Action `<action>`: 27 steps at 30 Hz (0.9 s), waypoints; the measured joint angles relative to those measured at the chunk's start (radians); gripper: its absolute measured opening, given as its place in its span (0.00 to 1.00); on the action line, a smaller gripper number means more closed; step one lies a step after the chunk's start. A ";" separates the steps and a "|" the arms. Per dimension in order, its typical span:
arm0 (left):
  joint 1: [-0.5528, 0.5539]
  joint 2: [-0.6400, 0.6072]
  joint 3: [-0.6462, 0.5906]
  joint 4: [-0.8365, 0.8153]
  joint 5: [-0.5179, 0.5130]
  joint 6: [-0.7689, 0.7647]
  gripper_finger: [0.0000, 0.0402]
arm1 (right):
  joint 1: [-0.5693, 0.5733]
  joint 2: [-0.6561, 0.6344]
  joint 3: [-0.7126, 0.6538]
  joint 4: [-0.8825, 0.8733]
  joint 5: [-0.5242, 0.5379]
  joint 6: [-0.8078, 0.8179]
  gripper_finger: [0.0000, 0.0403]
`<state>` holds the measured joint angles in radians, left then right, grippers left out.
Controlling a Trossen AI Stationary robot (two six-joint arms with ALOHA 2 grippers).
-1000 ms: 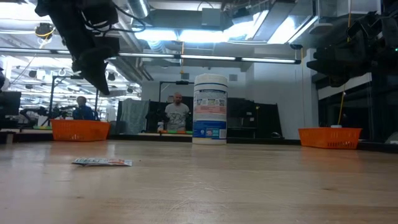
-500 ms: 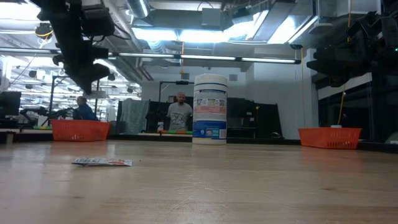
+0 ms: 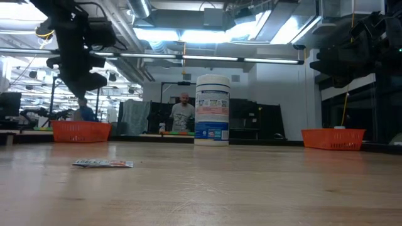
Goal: Pick & Place First Aid Supplies
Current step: Put the orange ointment pack into the left orange bin
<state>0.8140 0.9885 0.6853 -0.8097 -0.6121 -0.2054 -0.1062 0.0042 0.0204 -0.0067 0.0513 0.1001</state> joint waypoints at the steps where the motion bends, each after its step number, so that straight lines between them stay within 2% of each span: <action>1: 0.003 0.001 0.000 0.000 0.000 0.000 0.17 | 0.000 0.000 0.000 0.000 0.000 0.000 0.47; 8: 0.007 0.004 0.000 0.000 0.007 0.000 0.37 | 0.000 0.000 0.000 0.000 0.000 0.000 0.47; 11: 0.006 0.004 0.000 0.009 0.068 0.015 0.41 | 0.000 0.000 0.000 0.000 0.000 0.000 0.47; 15: 0.002 0.004 0.000 0.039 0.149 0.046 0.41 | 0.000 0.000 0.000 0.000 0.000 0.000 0.47; 18: -0.026 0.003 0.000 0.048 0.172 0.054 0.39 | 0.000 0.000 0.000 0.000 0.000 0.000 0.47; 27: -0.210 0.003 0.000 0.087 0.218 0.034 0.36 | 0.000 0.000 0.000 0.000 0.000 0.000 0.47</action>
<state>0.6044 0.9913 0.6853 -0.7232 -0.3938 -0.1712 -0.1062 0.0040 0.0203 -0.0067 0.0513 0.1001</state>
